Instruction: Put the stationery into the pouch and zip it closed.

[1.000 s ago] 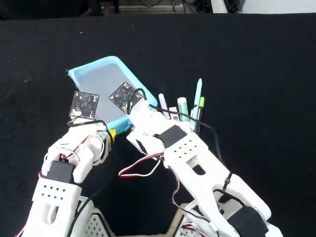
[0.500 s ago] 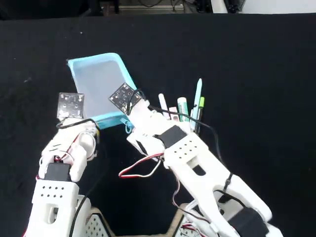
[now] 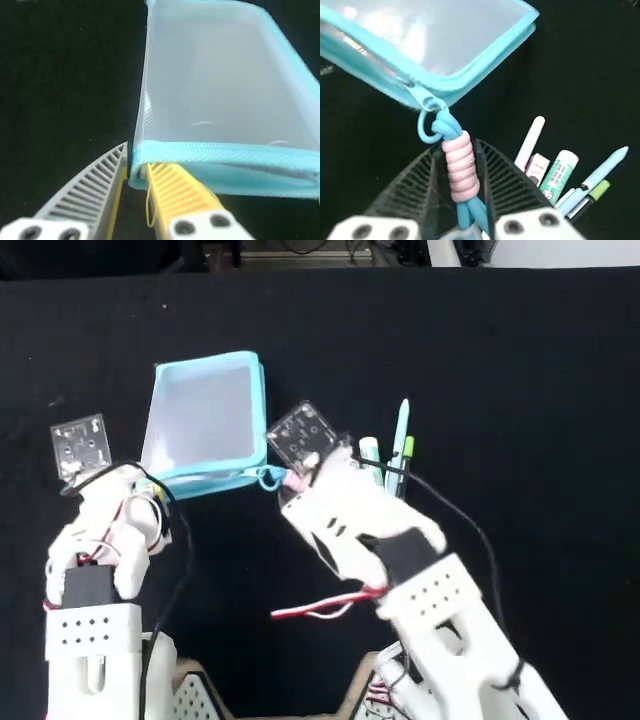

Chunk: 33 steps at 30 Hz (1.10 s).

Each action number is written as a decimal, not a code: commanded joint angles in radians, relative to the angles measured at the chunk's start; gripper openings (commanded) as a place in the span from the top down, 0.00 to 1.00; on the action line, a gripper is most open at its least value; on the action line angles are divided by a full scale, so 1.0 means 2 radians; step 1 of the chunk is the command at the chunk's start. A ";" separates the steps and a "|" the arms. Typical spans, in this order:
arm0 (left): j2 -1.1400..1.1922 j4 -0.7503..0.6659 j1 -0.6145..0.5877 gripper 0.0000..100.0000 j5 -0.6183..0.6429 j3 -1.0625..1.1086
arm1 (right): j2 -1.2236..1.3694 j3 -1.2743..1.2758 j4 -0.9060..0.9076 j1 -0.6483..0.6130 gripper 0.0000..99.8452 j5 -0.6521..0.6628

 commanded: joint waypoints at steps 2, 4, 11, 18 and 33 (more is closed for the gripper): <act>-0.003 0.044 -0.020 0.97 -0.020 -0.100 | -0.068 0.004 0.007 0.025 0.99 0.005; -0.003 0.068 -0.020 0.97 -0.033 -0.136 | -0.080 0.003 0.012 0.027 0.99 0.005; -0.001 0.138 -0.015 0.97 -0.039 -0.264 | -0.082 -0.098 0.104 0.026 0.99 0.005; 0.003 0.169 -0.015 0.97 -0.078 -0.349 | -0.079 -0.189 0.150 0.025 0.99 0.005; 0.128 0.253 0.053 0.97 -0.100 -0.434 | 0.066 -0.376 0.291 0.025 0.99 0.005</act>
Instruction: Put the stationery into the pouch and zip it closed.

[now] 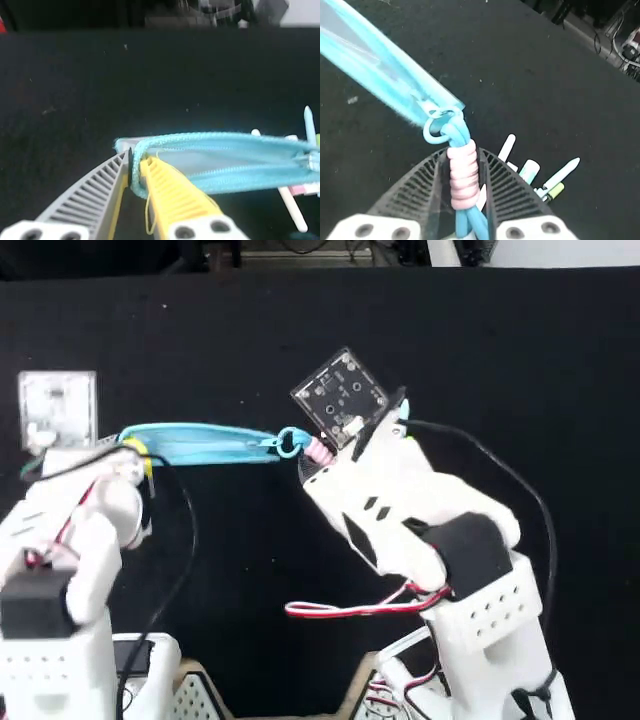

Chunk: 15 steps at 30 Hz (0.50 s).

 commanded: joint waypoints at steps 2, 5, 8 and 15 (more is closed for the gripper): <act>0.116 0.084 0.008 0.97 -0.004 -0.138 | 0.020 -0.040 0.028 0.008 0.99 0.005; 0.180 0.157 0.009 0.95 -0.004 -0.245 | 0.024 -0.033 0.027 0.008 0.99 0.005; 0.247 0.213 0.007 0.88 -0.005 -0.328 | 0.024 -0.033 0.026 0.008 0.99 0.005; 0.321 0.218 0.004 0.85 -0.008 -0.349 | 0.023 -0.013 0.026 0.008 0.99 0.005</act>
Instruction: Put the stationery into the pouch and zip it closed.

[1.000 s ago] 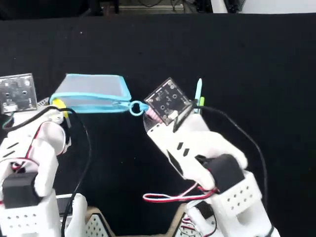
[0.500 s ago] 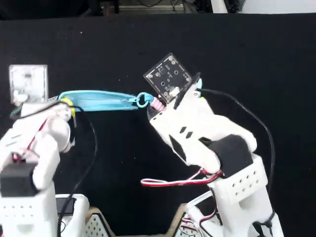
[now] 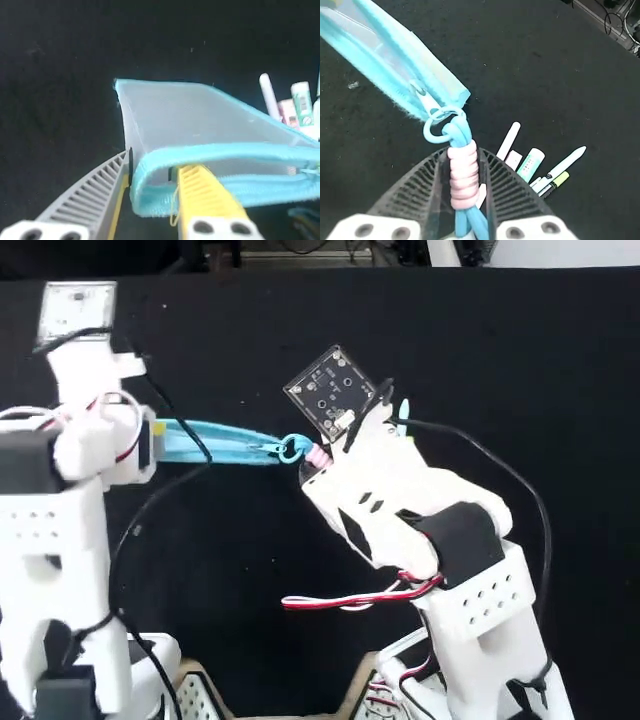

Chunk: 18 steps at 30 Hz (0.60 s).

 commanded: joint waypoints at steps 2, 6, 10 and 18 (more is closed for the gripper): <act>0.021 0.002 0.003 0.85 -0.005 -0.033 | 0.000 0.008 -0.006 0.007 0.99 0.005; 0.020 -0.011 0.003 0.85 -0.005 -0.031 | 0.000 0.033 -0.037 0.007 0.99 0.005; 0.008 0.003 0.003 0.98 -0.002 -0.035 | -0.002 0.029 -0.038 0.009 0.99 0.005; -0.048 0.002 0.012 0.97 0.047 -0.032 | -0.002 -0.044 0.015 0.010 0.99 0.005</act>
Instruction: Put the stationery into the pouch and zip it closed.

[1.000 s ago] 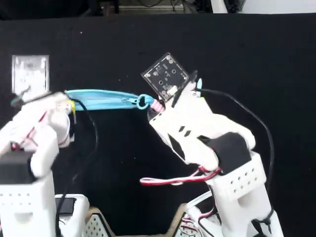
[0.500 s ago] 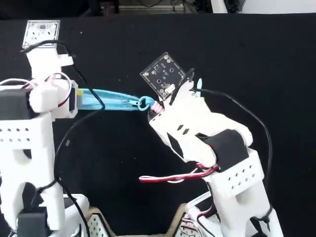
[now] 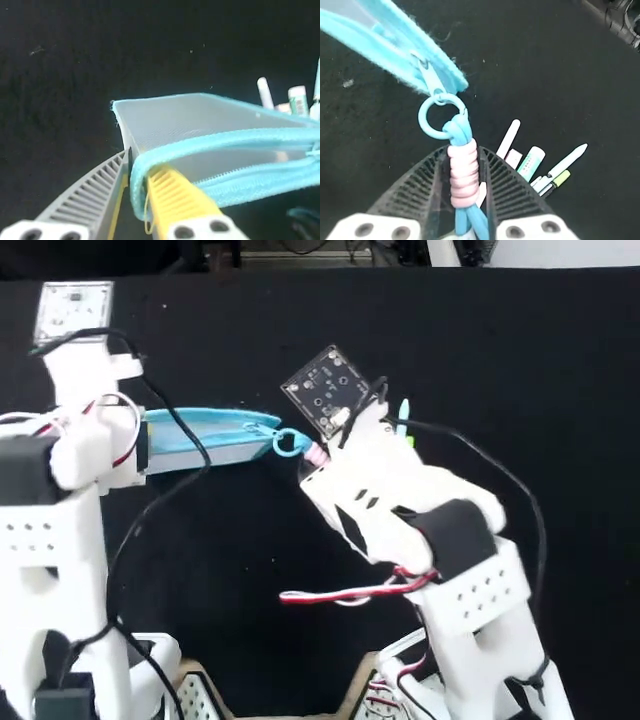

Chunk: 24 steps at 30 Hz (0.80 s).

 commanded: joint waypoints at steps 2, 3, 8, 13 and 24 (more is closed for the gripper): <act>-0.040 0.002 0.034 0.97 0.041 -0.028 | -0.002 -0.095 0.071 0.008 0.99 0.008; -0.042 0.002 0.046 0.97 0.041 -0.023 | -0.001 -0.106 0.084 0.008 0.99 0.018; -0.035 -0.007 0.070 0.97 0.037 0.053 | 0.003 -0.099 0.097 0.008 0.99 0.054; -0.027 -0.045 0.039 0.97 0.022 0.115 | -0.001 -0.041 0.060 0.008 0.99 0.054; -0.027 -0.046 0.011 0.97 0.019 0.118 | -0.001 -0.049 0.071 0.049 0.99 0.054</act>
